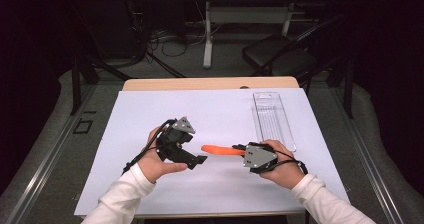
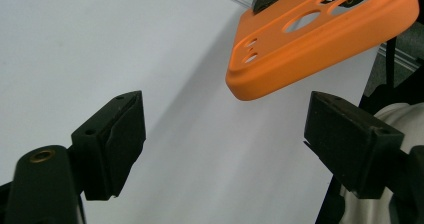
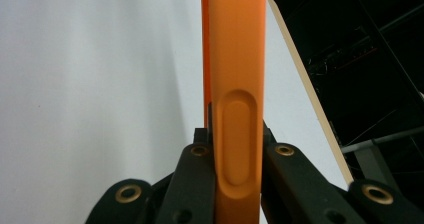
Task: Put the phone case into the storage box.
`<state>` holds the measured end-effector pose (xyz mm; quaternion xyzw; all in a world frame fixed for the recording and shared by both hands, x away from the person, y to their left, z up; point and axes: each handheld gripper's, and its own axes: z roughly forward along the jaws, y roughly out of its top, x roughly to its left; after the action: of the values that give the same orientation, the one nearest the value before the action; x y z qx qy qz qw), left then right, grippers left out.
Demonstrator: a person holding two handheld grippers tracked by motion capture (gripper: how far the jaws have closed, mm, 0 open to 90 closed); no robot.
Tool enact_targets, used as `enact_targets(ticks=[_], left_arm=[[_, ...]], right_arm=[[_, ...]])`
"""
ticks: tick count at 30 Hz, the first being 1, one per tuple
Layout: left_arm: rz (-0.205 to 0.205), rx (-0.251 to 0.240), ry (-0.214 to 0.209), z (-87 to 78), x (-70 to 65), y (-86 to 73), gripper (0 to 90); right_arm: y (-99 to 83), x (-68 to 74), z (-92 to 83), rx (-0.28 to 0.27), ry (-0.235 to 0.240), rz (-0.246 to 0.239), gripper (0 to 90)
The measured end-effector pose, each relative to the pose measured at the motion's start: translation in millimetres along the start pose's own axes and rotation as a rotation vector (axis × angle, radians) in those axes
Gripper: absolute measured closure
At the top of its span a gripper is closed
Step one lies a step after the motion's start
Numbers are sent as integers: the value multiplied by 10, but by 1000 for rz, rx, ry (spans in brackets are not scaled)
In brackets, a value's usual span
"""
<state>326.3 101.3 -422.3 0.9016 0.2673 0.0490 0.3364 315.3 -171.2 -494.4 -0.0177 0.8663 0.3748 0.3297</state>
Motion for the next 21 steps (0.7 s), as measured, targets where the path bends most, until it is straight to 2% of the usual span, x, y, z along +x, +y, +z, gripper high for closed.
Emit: enact_targets(ticks=[4,10,11,12,13,21], left_arm=[[-5,-20,3,-4,4,-1,184],[-5,-20,3,-4,4,-1,194],[0,-60,22,-22,8,13,194],[0,-60,22,-22,8,13,194],[3,-66,27,-22,2,20,194],[-4,-86,40,-26,-17,26,283]], right_arm=[[-5,-11,4,-14,7,27,868],[-5,-14,4,-15,7,32,868],[-5,-14,4,-15,7,32,868],[-5,-14,4,-15,7,32,868],[-16,-43,8,-36,17,98,868],[-26,-31,29,-42,22,140,868]])
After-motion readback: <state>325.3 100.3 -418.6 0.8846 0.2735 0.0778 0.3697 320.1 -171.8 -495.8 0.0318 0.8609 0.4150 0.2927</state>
